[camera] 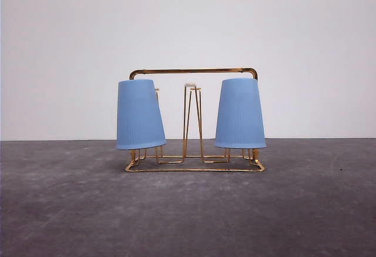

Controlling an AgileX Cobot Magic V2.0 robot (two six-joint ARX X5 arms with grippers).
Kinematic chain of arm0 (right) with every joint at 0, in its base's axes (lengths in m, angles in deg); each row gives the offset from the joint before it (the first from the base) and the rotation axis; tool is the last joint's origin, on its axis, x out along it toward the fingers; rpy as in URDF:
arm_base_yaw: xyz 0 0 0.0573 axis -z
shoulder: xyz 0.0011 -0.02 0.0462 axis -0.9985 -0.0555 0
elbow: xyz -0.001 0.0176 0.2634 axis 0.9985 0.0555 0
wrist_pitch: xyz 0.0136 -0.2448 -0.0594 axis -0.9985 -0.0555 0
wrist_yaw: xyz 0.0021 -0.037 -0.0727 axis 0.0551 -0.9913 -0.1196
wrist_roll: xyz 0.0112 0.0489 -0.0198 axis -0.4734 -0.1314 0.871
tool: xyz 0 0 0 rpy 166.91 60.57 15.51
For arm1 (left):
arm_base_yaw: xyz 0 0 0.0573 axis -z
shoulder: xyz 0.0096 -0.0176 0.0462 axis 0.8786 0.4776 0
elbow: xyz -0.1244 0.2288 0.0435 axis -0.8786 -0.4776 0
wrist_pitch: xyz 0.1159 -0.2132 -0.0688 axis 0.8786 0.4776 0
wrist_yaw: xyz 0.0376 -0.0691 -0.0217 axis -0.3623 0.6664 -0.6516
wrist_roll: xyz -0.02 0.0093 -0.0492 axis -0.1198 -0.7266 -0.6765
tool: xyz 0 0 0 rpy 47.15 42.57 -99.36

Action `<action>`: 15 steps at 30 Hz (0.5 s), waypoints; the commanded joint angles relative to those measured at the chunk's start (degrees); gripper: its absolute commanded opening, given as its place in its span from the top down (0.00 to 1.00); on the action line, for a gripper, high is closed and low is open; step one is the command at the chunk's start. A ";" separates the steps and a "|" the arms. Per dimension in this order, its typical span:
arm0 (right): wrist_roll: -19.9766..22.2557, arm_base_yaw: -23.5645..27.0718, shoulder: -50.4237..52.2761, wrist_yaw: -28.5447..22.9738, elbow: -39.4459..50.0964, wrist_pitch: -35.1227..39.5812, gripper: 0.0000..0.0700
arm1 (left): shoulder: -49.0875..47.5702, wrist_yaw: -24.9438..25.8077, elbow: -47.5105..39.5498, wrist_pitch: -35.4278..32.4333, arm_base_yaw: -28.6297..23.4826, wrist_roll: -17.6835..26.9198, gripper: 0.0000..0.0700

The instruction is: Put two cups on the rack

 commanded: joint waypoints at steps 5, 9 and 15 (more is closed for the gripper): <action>-0.61 -0.02 0.09 -0.02 0.23 0.66 0.96 | -0.04 0.00 -0.83 -0.62 0.06 0.39 1.00; -0.60 -0.02 0.09 -0.02 0.23 0.66 0.96 | -0.04 0.00 -0.83 -0.62 0.06 0.39 1.00; -0.60 -0.02 0.09 -0.02 0.23 0.66 0.96 | -0.04 0.00 -0.83 -0.63 0.06 0.39 1.00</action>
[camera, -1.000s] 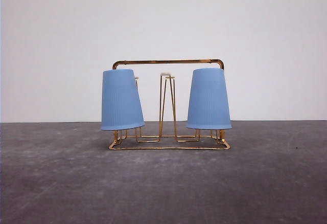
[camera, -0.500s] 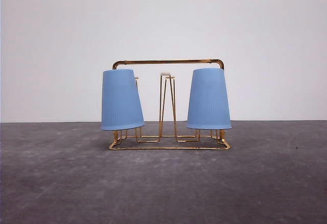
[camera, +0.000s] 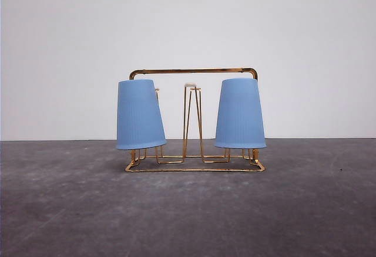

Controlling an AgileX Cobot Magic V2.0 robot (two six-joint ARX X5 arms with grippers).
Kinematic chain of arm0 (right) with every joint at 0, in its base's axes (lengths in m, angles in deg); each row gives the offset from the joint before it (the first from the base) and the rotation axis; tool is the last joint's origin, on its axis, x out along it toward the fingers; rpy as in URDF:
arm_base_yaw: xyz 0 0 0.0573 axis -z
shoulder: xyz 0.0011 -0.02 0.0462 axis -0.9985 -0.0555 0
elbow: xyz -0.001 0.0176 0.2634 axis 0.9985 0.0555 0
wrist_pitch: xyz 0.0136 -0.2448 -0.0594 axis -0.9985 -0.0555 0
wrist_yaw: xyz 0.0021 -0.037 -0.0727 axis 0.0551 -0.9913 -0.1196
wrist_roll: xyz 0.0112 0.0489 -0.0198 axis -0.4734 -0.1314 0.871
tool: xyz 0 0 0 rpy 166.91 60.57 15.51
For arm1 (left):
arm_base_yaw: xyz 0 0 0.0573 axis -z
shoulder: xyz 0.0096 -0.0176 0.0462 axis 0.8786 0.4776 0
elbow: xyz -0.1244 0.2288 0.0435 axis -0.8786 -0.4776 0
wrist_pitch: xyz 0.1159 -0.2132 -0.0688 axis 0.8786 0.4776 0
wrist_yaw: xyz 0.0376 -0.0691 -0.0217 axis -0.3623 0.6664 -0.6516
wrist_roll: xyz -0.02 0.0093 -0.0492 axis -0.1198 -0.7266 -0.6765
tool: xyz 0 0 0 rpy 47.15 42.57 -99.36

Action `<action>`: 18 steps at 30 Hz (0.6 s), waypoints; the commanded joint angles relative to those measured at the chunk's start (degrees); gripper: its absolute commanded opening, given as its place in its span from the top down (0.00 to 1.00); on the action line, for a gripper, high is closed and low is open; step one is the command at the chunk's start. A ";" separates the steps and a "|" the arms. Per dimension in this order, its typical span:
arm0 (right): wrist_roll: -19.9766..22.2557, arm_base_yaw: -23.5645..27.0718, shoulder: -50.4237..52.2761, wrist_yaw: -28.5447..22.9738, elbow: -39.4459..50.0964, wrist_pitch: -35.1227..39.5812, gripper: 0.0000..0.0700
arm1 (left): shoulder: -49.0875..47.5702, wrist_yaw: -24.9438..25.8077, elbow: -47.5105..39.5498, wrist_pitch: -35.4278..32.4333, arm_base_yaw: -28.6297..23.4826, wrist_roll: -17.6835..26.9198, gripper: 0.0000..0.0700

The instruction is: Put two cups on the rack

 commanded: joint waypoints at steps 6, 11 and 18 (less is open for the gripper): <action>-0.60 -0.02 0.09 -0.03 0.22 0.63 0.96 | -0.04 0.00 -0.83 -0.64 0.07 0.39 1.00; -0.61 -0.02 0.09 -0.03 0.22 0.63 0.96 | -0.04 0.00 -0.83 -0.65 0.07 0.39 1.00; -0.61 -0.02 0.09 -0.03 0.22 0.63 0.96 | -0.04 0.00 -0.83 -0.62 0.07 0.39 1.00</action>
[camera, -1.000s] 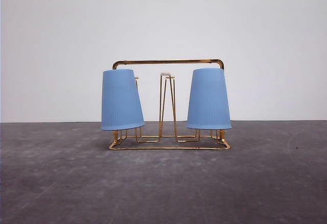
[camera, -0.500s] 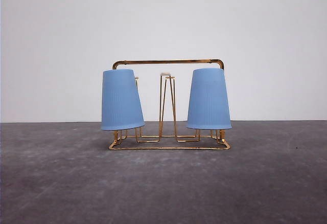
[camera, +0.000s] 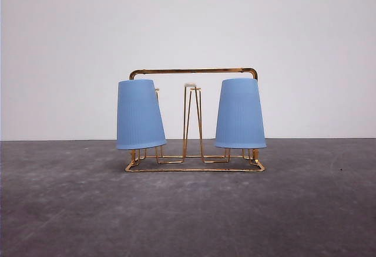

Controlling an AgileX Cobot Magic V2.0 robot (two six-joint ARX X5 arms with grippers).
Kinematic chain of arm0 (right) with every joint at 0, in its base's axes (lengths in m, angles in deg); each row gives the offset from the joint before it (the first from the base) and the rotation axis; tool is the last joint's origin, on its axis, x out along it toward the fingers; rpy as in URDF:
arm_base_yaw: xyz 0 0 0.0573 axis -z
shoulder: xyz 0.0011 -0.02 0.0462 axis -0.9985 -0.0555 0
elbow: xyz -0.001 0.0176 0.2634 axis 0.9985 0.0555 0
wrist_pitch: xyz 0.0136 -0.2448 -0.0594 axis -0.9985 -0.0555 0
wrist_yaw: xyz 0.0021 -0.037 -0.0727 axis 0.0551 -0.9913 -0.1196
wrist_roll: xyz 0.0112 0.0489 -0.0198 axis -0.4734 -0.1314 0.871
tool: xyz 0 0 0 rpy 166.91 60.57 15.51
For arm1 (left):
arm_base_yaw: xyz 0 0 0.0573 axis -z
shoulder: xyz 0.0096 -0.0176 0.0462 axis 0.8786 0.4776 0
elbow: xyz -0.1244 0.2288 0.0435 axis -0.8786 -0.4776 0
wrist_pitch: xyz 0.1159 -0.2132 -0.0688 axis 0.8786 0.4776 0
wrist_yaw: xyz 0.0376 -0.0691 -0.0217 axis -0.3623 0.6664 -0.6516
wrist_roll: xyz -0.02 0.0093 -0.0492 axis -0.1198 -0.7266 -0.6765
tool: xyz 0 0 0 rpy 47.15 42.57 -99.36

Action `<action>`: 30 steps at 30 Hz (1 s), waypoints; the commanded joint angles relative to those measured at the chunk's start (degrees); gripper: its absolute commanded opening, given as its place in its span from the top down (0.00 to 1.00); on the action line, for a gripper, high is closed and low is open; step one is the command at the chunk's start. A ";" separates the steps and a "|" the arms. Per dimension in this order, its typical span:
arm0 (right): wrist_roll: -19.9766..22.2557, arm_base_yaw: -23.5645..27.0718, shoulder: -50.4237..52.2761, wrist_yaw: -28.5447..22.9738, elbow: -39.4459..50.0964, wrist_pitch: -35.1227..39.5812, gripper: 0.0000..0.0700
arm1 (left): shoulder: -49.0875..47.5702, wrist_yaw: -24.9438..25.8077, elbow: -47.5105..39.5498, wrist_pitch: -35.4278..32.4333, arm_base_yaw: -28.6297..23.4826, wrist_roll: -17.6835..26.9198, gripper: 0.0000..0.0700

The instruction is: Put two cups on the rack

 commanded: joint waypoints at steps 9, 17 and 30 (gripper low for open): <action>-0.59 -0.02 0.09 -0.03 0.22 0.63 0.96 | -0.04 0.00 -0.83 -0.63 0.04 0.39 1.00; -0.59 -0.02 0.09 -0.03 0.22 0.63 0.96 | -0.04 0.00 -0.83 -0.65 0.04 0.39 1.00; -0.60 -0.02 0.09 -0.03 0.22 0.63 0.96 | -0.04 0.00 -0.83 -0.66 0.04 0.39 1.00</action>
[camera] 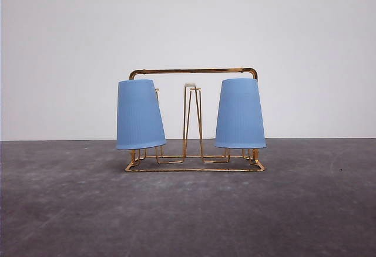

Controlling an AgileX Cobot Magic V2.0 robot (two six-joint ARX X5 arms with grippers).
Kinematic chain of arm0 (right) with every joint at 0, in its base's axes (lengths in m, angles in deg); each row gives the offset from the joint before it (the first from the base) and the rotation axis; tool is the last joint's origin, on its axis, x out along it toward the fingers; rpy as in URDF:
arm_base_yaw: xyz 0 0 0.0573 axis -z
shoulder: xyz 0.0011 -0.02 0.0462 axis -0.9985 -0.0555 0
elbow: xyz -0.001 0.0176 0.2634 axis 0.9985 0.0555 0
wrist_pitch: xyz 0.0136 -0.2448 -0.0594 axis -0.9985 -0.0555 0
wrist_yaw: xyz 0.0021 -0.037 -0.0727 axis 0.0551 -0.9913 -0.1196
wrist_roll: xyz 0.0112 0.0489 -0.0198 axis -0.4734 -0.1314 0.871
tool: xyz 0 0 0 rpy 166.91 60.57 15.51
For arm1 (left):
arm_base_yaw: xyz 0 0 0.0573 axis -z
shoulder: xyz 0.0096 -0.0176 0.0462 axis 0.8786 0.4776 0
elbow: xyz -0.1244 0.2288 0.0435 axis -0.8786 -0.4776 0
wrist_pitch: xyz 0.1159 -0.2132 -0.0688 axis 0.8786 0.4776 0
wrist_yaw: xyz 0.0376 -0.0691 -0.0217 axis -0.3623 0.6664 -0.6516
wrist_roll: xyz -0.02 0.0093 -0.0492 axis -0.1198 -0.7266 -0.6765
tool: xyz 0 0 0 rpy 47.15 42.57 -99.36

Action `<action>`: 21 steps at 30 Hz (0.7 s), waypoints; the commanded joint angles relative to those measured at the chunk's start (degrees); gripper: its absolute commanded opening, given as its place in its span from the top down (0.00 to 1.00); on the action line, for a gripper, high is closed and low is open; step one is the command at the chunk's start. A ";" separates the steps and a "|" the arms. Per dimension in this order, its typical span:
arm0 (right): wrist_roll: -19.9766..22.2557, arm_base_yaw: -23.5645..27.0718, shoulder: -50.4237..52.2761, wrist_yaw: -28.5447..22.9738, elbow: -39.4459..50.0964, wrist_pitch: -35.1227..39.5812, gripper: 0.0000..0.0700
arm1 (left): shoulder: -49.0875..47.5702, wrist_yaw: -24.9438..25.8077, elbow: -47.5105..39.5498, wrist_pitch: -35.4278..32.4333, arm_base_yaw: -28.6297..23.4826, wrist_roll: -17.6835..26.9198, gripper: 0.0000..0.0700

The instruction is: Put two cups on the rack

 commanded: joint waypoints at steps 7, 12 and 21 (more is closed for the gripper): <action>-0.59 -0.02 0.09 -0.02 0.22 0.65 0.96 | -0.04 0.00 -0.83 -0.65 0.05 0.39 1.00; -0.60 -0.02 0.09 -0.02 0.22 0.65 0.96 | -0.04 0.00 -0.83 -0.64 0.05 0.39 1.00; -0.59 -0.02 0.09 -0.02 0.22 0.65 0.96 | -0.04 0.00 -0.83 -0.64 0.05 0.39 1.00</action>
